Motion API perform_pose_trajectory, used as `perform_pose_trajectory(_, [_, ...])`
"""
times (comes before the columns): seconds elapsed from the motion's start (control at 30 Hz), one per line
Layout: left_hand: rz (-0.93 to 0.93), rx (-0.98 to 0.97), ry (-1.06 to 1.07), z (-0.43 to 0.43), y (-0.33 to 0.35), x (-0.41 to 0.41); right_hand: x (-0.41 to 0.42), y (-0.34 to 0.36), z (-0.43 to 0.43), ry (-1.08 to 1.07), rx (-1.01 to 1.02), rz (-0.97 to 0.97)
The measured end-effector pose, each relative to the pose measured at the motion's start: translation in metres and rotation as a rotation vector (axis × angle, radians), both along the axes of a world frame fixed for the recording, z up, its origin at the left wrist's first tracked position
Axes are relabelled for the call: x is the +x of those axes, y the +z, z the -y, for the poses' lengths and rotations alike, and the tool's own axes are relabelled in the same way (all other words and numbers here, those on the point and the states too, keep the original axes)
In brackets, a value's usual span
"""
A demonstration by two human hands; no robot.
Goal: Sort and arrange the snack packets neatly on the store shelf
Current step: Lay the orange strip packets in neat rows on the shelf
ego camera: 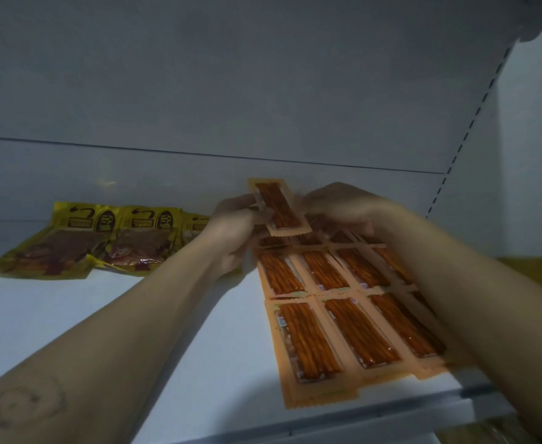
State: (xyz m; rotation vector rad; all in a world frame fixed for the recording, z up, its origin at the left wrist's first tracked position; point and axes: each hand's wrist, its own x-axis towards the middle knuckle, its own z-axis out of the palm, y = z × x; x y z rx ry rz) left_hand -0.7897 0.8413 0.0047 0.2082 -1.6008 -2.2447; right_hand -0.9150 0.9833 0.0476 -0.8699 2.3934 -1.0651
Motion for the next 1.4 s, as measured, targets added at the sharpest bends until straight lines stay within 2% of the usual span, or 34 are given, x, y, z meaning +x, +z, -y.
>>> perform_pose_trajectory(0.03, [-0.006, 0.010, -0.015, -0.002, 0.003, -0.002, 0.002, 0.002, -0.003, 0.050, -0.001, 0.003])
perform_pose_trajectory(0.1, [0.032, -0.047, -0.032, -0.007, 0.010, -0.006, -0.003, 0.007, -0.011, 0.003, -0.030, -0.071])
perform_pose_trajectory(0.13, [0.086, -0.179, 0.002, -0.008, 0.011, -0.011, -0.009, 0.009, -0.017, -0.054, -0.037, -0.115])
perform_pose_trajectory(0.17, [0.166, -0.406, 0.050, -0.007, 0.013, -0.016, -0.017, 0.011, -0.025, -0.115, -0.019, -0.151])
perform_pose_trajectory(0.23, [0.353, -1.018, 0.116, -0.004, 0.009, -0.027, -0.033, 0.007, -0.042, -0.229, 0.048, -0.160])
perform_pose_trajectory(0.27, [0.412, -1.264, 0.138, -0.004, 0.006, -0.030, -0.040, 0.002, -0.047, -0.266, 0.084, -0.154])
perform_pose_trajectory(0.3, [0.435, -1.431, 0.161, -0.005, 0.002, -0.032, -0.045, -0.005, -0.050, -0.287, 0.128, -0.163])
perform_pose_trajectory(0.37, [0.414, -1.627, 0.193, -0.005, -0.008, -0.036, -0.051, -0.019, -0.050, -0.308, 0.220, -0.228])
perform_pose_trajectory(0.47, [0.349, -1.801, 0.170, -0.007, -0.022, -0.037, -0.056, -0.031, -0.048, -0.322, 0.367, -0.384])
perform_pose_trajectory(0.7, [0.381, -1.855, 0.072, -0.020, -0.026, -0.040, -0.053, -0.025, -0.045, -0.215, 0.498, -0.546])
perform_pose_trajectory(0.8, [0.384, -1.839, 0.059, -0.019, -0.029, -0.036, -0.044, -0.030, -0.039, -0.124, 0.568, -0.528])
perform_pose_trajectory(1.07, [0.410, -1.743, -0.041, -0.020, -0.020, -0.037, -0.027, -0.034, -0.034, -0.162, 0.667, -0.603])
perform_pose_trajectory(1.17, [0.391, -1.727, 0.025, -0.017, -0.012, -0.027, -0.016, -0.030, -0.032, -0.193, 0.665, -0.669])
perform_pose_trajectory(1.27, [0.379, -1.766, 0.145, -0.011, 0.007, -0.010, -0.005, -0.011, -0.034, -0.166, 0.599, -0.656])
perform_pose_trajectory(1.4, [0.451, -1.779, 0.263, 0.006, 0.034, 0.024, 0.022, 0.020, -0.029, -0.089, 0.535, -0.733])
